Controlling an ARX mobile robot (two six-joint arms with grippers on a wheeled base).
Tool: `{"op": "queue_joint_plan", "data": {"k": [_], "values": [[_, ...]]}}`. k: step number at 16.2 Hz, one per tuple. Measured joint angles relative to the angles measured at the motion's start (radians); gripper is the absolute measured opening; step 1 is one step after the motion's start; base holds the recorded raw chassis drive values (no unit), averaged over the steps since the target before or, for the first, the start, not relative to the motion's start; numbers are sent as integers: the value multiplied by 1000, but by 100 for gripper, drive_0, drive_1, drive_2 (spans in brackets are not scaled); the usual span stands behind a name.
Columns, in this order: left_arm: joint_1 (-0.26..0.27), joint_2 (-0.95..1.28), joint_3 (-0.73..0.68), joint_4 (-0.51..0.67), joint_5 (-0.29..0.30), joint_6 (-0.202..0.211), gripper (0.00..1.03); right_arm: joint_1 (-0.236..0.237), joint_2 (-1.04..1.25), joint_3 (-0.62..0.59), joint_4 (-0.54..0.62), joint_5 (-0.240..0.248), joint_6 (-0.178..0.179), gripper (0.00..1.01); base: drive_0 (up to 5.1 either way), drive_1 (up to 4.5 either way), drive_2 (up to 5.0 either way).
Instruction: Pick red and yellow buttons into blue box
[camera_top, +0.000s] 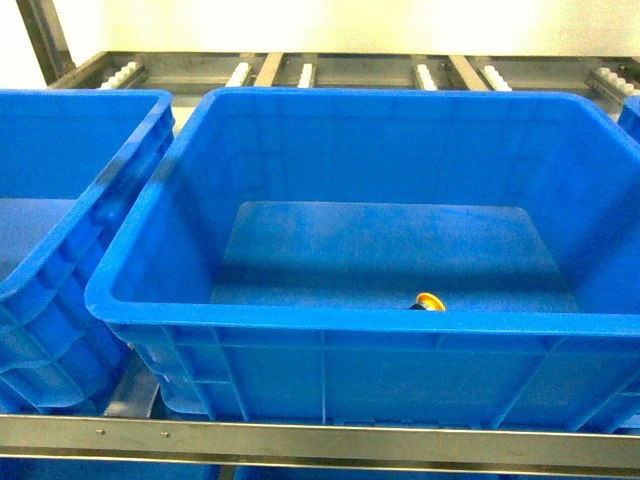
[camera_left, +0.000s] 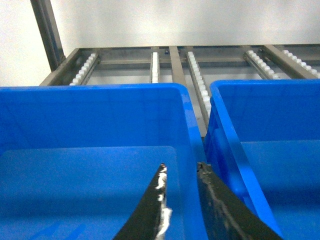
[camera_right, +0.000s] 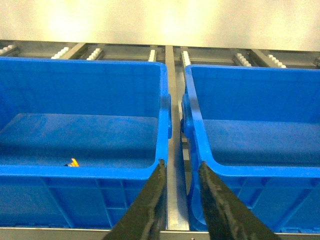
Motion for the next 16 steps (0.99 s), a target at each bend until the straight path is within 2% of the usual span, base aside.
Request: {"op": "queue_joint_plan", "data": {"k": [1,2,4,5,6,7,8,9,10,16], "values": [[-1,-38,-32,-5,1,0,7,41,-9,0,-12,39,0,13,0,0,0],[-1,-76,-60,-11,0,0,2,76,-20,0,-23,76,0,1,0,0,0],[-1,-156,-111,-41,0,-3,2,138,-33,0,-34,139,-4,2,0,0,0],[-1,-193,-132,-60,0,-3,2,182,-41,0,-47,201,-4,2,0,0,0],[-1,-231,-150,-82,0,-3,2,277,-46,0,-50,279,-4,2,0,0,0],[-1,-276,-168,-107,0,-3,2,316,-46,0,-50,289,-5,2,0,0,0],[-1,-317,-183,-130,0,-3,2,310,-46,0,-51,309,-5,2,0,0,0],[-1,-354,-195,-157,0,-3,2,306,-46,0,-51,309,-5,2,0,0,0],[-1,-362,-229,-98,0,-3,2,306,-46,0,-51,309,-5,2,0,0,0],[-1,-604,-253,-331,0,-3,2,306,-46,0,-51,309,-4,2,0,0,0]]}}
